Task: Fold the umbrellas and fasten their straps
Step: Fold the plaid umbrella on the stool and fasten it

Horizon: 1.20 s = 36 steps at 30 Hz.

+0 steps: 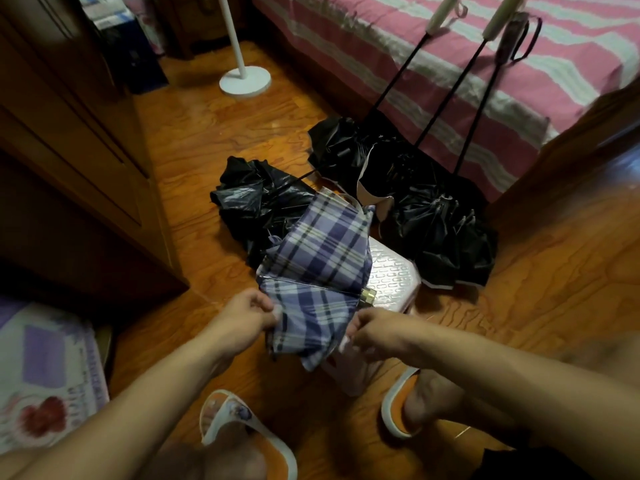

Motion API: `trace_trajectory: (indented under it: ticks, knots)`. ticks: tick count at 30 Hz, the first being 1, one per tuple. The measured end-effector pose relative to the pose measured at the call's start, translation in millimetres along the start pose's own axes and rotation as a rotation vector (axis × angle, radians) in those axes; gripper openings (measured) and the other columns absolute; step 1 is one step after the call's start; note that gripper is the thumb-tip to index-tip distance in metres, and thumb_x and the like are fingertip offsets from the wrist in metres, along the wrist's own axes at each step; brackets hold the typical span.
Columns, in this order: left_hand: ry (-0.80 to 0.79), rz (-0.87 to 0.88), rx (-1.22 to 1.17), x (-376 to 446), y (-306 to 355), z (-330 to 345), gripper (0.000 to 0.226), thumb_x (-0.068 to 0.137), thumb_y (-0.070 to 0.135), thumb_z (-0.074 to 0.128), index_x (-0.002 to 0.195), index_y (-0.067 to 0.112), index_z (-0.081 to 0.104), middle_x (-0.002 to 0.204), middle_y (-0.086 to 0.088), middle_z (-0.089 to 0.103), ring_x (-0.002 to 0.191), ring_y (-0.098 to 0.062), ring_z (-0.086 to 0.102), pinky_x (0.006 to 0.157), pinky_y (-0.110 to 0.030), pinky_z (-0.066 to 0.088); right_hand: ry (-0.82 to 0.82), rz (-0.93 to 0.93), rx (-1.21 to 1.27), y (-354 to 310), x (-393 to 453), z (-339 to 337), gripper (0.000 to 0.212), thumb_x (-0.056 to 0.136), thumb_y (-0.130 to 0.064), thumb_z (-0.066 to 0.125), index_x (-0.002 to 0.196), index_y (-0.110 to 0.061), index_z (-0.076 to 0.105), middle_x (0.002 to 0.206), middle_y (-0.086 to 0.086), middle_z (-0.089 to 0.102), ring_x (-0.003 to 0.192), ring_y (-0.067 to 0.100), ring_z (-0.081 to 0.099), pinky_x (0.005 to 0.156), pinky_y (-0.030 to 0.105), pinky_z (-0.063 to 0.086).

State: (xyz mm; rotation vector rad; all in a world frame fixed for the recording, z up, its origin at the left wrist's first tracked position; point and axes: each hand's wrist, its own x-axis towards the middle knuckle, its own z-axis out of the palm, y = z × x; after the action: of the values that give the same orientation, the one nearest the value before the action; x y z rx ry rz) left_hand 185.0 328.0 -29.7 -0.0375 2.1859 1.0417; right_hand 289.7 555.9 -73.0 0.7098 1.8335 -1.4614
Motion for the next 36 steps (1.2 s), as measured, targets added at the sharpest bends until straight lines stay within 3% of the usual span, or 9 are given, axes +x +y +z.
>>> trace_trajectory:
  ticks: [2, 5, 8, 14, 17, 20, 23, 28, 36]
  knots:
    - [0.058, 0.095, -0.136, -8, 17, -4, 0.007, 0.096, 0.004, 0.063, 0.100, 0.010, 0.062, 0.102, -0.014, 0.066, 0.093, -0.029, 0.063, 0.085, -0.045, 0.054, 0.322, -0.057, -0.214, -2, 10, -13, 0.016, 0.093, -0.011, 0.063, 0.104, -0.019, 0.056, 0.105, 0.005, 0.058, 0.088, 0.018, 0.059, 0.067, 0.027, 0.047]
    - [0.083, 0.149, -0.280, -16, 36, -5, 0.015, 0.100, 0.001, 0.054, 0.106, 0.006, 0.066, 0.111, -0.013, 0.065, 0.099, -0.025, 0.063, 0.085, -0.040, 0.055, 0.573, -0.151, -0.535, 13, 30, -34, 0.053, 0.092, -0.027, 0.068, 0.139, -0.018, 0.047, 0.138, 0.009, 0.046, 0.121, 0.028, 0.053, 0.095, 0.037, 0.049]
    - [0.041, 0.158, -0.298, -17, 41, -2, 0.020, 0.097, 0.002, 0.061, 0.109, 0.015, 0.070, 0.114, -0.009, 0.066, 0.104, -0.024, 0.064, 0.092, -0.044, 0.053, 0.497, -0.255, -0.625, 26, 42, -40, 0.073, 0.086, -0.039, 0.075, 0.148, -0.021, 0.042, 0.140, 0.006, 0.049, 0.127, 0.026, 0.048, 0.103, 0.039, 0.044]
    - [-0.049, 0.283, -0.254, -3, 40, 0, 0.060, 0.087, -0.015, 0.065, 0.122, 0.035, 0.068, 0.127, 0.008, 0.065, 0.118, -0.012, 0.063, 0.103, -0.037, 0.052, 0.532, -0.352, -0.599, 23, 53, -37, 0.045, 0.088, -0.042, 0.074, 0.124, -0.024, 0.055, 0.118, 0.000, 0.059, 0.104, 0.018, 0.053, 0.084, 0.034, 0.044]
    - [-0.082, 0.373, 0.049, 4, 41, 1, 0.079, 0.090, -0.008, 0.066, 0.144, 0.046, 0.048, 0.137, 0.015, 0.053, 0.119, -0.003, 0.057, 0.094, -0.025, 0.055, 0.541, -0.243, -0.373, 14, 57, -44, 0.033, 0.093, -0.037, 0.069, 0.118, -0.022, 0.053, 0.108, 0.003, 0.066, 0.092, 0.018, 0.059, 0.075, 0.033, 0.045]
    - [0.067, 0.338, 0.164, 4, 40, 6, 0.062, 0.095, 0.000, 0.063, 0.141, 0.040, 0.050, 0.116, 0.008, 0.058, 0.104, -0.014, 0.062, 0.084, -0.029, 0.056, 0.603, -0.172, -0.339, 7, 55, -55, 0.038, 0.095, -0.038, 0.064, 0.124, -0.017, 0.053, 0.118, 0.011, 0.066, 0.104, 0.028, 0.061, 0.087, 0.039, 0.050]
    - [0.123, 0.227, -0.153, 5, 42, 5, 0.044, 0.095, -0.004, 0.060, 0.122, 0.030, 0.062, 0.107, -0.008, 0.066, 0.103, -0.029, 0.067, 0.089, -0.042, 0.059, 0.693, -0.145, -0.392, -5, 39, -50, 0.042, 0.092, -0.032, 0.062, 0.129, -0.016, 0.053, 0.128, 0.011, 0.058, 0.117, 0.033, 0.056, 0.091, 0.041, 0.049]
    - [0.037, 0.119, -0.618, 4, 59, 2, 0.031, 0.097, -0.007, 0.055, 0.116, 0.014, 0.067, 0.107, -0.013, 0.071, 0.089, -0.025, 0.069, 0.074, -0.043, 0.058, 0.554, -0.209, 0.078, -18, -6, -4, 0.019, 0.083, -0.005, 0.065, 0.081, -0.021, 0.055, 0.086, 0.003, 0.065, 0.083, 0.023, 0.059, 0.073, 0.038, 0.049]
    - [-0.077, 0.239, -0.569, 3, 70, 5, 0.056, 0.085, -0.016, 0.066, 0.126, 0.022, 0.065, 0.129, -0.009, 0.063, 0.114, -0.021, 0.067, 0.101, -0.047, 0.054, 0.419, -0.395, -0.313, -11, -19, 25, 0.037, 0.091, -0.026, 0.070, 0.128, -0.027, 0.066, 0.132, -0.006, 0.063, 0.123, 0.014, 0.055, 0.106, 0.033, 0.045]
